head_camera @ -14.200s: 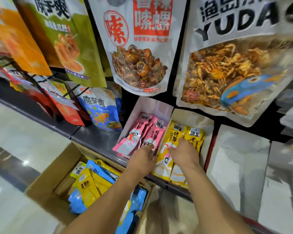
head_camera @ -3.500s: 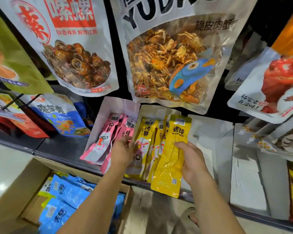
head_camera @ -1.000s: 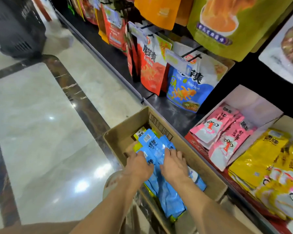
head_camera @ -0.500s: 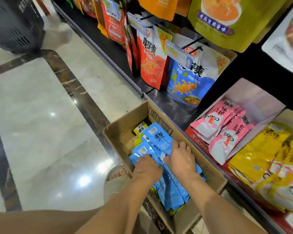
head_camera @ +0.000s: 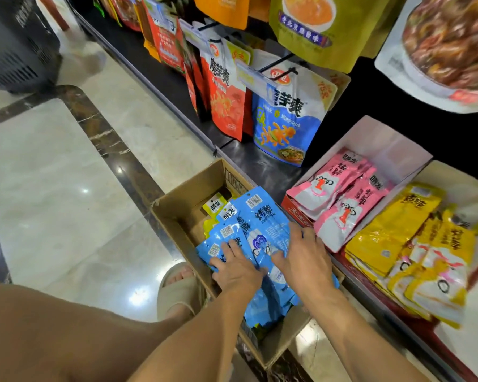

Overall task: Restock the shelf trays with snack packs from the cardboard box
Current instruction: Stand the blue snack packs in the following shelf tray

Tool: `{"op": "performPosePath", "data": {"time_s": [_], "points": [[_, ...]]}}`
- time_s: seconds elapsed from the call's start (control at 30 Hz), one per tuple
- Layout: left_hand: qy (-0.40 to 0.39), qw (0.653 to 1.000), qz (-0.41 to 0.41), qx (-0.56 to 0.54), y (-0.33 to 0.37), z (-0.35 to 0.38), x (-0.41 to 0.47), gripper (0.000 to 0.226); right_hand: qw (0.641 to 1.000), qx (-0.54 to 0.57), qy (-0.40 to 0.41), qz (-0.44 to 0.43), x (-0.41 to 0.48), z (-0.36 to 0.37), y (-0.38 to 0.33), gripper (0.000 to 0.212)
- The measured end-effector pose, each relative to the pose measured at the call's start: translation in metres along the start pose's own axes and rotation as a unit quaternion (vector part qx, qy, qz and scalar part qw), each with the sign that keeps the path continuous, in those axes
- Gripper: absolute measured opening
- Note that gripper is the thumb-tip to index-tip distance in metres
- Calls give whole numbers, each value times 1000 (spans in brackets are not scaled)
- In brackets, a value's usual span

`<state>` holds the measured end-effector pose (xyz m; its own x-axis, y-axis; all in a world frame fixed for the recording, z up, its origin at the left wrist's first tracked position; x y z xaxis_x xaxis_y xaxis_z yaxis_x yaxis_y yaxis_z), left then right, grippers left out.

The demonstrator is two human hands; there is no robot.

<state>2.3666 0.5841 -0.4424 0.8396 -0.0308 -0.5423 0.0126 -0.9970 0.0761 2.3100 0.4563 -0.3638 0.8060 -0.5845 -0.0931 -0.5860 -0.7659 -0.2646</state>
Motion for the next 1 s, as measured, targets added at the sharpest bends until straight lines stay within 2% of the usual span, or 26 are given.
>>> {"op": "performPosePath", "data": {"time_s": [0.23, 0.37, 0.47, 0.53, 0.7, 0.77, 0.87, 0.93, 1.0], "points": [[23, 991, -33, -129, -3, -8, 1, 88, 1000, 27, 1, 10, -3, -11, 10, 59], [74, 953, -39, -292, -13, -27, 8, 61, 999, 42, 7, 14, -8, -28, 10, 47], [92, 927, -1, -364, -13, -58, -4, 46, 997, 68, 17, 46, -15, -44, 12, 41], [90, 916, 27, -389, -10, -79, -15, 44, 990, 108, 27, 83, -22, -55, 16, 42], [103, 896, 84, -423, 1, -131, -56, 29, 952, 240, 39, 186, -46, -86, 34, 34], [81, 890, 127, -431, 7, -147, -80, 23, 919, 328, 45, 214, -58, -97, 40, 25], [41, 885, 188, -424, 16, -163, -116, 20, 810, 509, 15, 290, -82, -111, 52, 10], [29, 878, 220, -425, 24, -168, -140, 19, 749, 581, -17, 318, -101, -120, 64, 14], [27, 874, 228, -429, 35, -168, -163, 22, 698, 634, -32, 331, -118, -127, 80, 26]]}}
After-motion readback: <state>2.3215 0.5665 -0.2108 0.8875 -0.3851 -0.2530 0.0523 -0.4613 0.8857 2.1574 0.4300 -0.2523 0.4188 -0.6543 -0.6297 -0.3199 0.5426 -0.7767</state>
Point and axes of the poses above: each hand's wrist, its own x-axis towards the middle knuckle, its own z-axis out of the palm, y = z × x, the point moved 4 cm from there along x, towards the middle knuckle, and after that the axes turned 12 degrees about y, right-handed, at the moved point
